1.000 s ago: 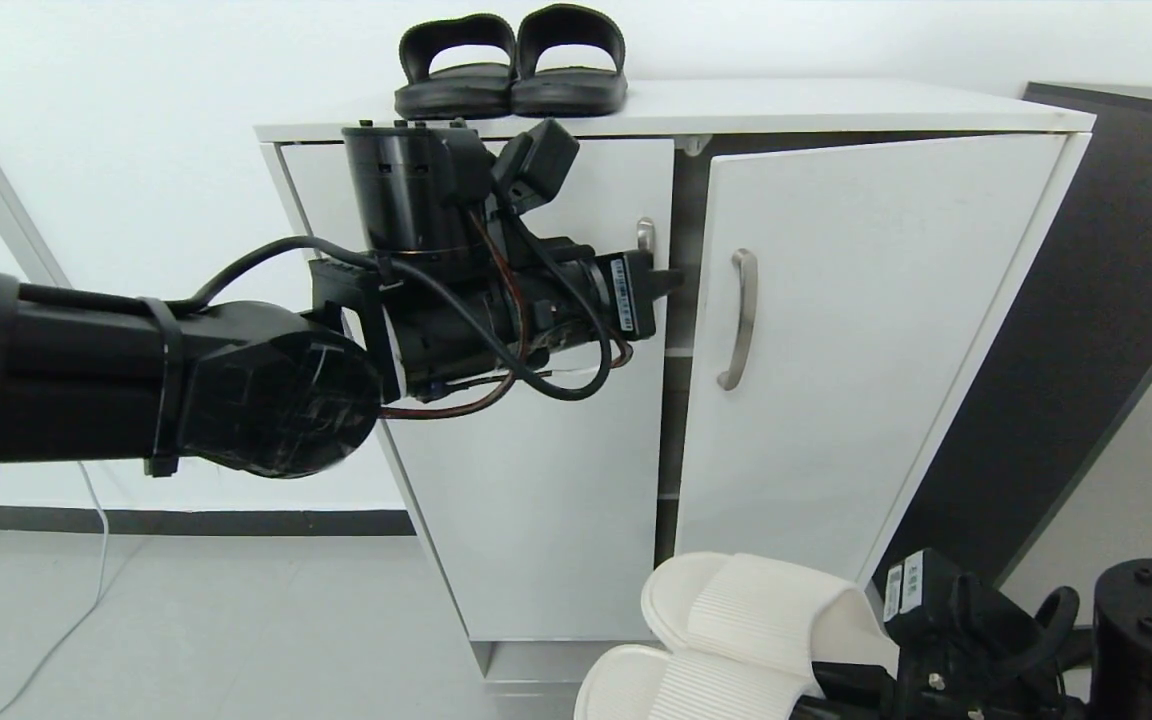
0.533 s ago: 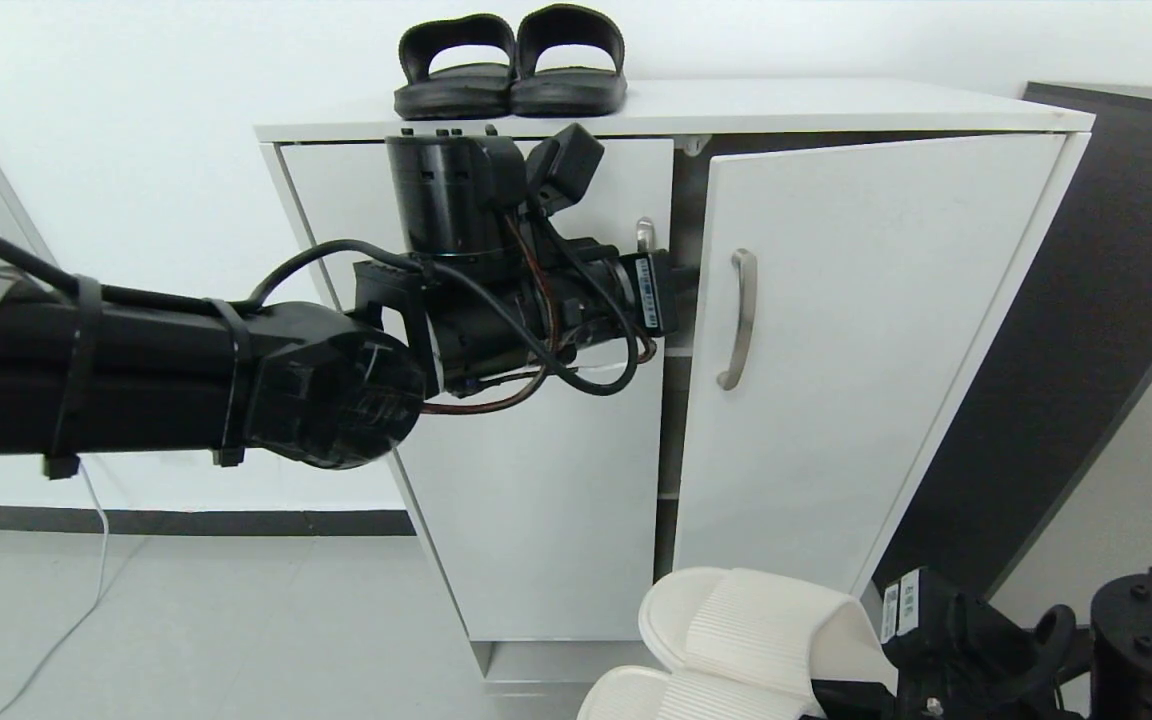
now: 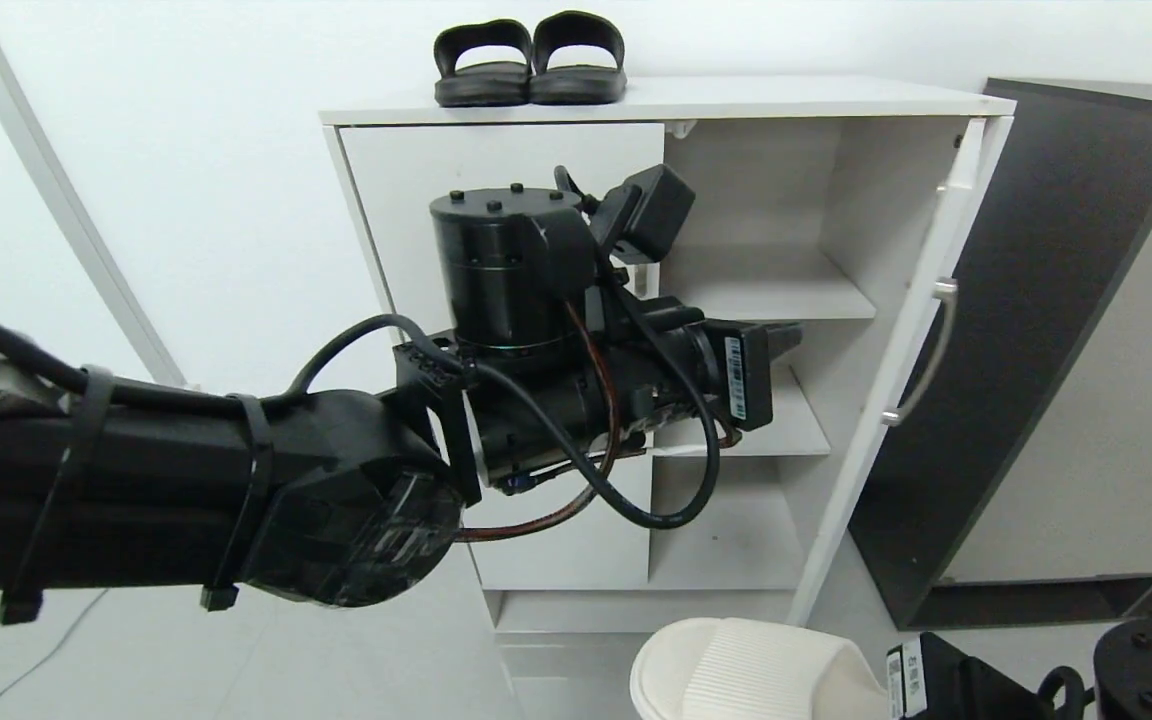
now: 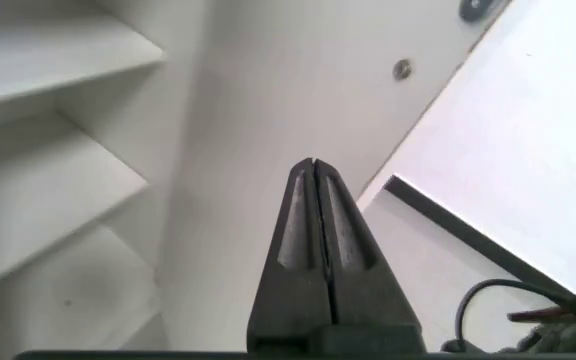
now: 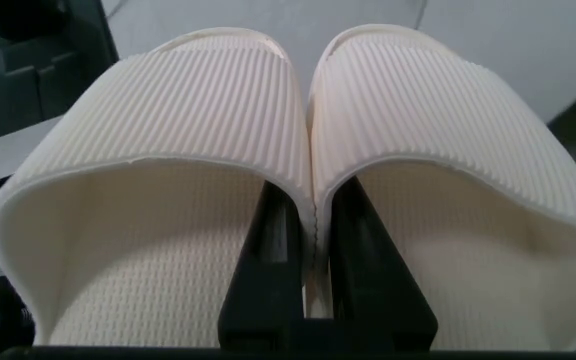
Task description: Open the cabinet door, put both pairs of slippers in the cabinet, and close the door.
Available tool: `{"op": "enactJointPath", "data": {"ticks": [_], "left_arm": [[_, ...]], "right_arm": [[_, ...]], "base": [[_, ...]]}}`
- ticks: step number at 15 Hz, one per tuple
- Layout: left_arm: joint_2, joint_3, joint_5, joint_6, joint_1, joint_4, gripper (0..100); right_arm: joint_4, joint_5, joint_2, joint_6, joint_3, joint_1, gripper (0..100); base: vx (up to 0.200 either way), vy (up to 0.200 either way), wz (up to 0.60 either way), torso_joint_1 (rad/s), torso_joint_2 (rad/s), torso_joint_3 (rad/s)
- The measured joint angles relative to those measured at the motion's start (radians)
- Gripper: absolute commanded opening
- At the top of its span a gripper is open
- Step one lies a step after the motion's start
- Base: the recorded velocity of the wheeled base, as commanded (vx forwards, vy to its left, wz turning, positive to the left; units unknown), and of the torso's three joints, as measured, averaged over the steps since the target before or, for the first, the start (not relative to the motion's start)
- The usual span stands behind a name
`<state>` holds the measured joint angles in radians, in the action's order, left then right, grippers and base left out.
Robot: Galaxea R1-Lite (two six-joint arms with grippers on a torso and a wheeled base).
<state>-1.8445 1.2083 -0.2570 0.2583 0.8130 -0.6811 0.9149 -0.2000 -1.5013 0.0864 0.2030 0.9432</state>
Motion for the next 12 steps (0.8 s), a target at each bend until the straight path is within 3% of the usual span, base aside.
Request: {"op": "enactJointPath", "data": {"ticks": [3,6,8,10,12], "left_arm": [[0.011,-0.026,0.003,0.000,-0.014,-0.048,0],[0.068,-0.066,0.070,0.000,-0.044,-0.032,0],[0.183,-0.135,0.124,-0.019,-0.074,0.051,0],[0.342,-0.215,0.195,-0.063,-0.114,0.173,0],[0.550,-0.291,0.316,-0.104,-0.161,0.349,0]], "right_arm": [[0.000,0.004,0.001,0.000,-0.001,-0.004,0],[0.000,0.014,-0.005,-0.005,0.029,-0.057,0],[0.000,0.046,-0.019,-0.009,0.070,-0.126,0],[-0.001,0.093,-0.039,-0.028,0.099,-0.168,0],[-0.001,0.140,-0.057,-0.062,0.132,-0.183,0]], "base": [[0.000,0.000,0.00,0.000,0.00,0.000],[0.000,0.000,0.00,0.000,0.00,0.000],[0.000,0.000,0.00,0.000,0.00,0.000],[0.000,0.000,0.00,0.000,0.00,0.000],[0.000,0.000,0.00,0.000,0.00,0.000]]}}
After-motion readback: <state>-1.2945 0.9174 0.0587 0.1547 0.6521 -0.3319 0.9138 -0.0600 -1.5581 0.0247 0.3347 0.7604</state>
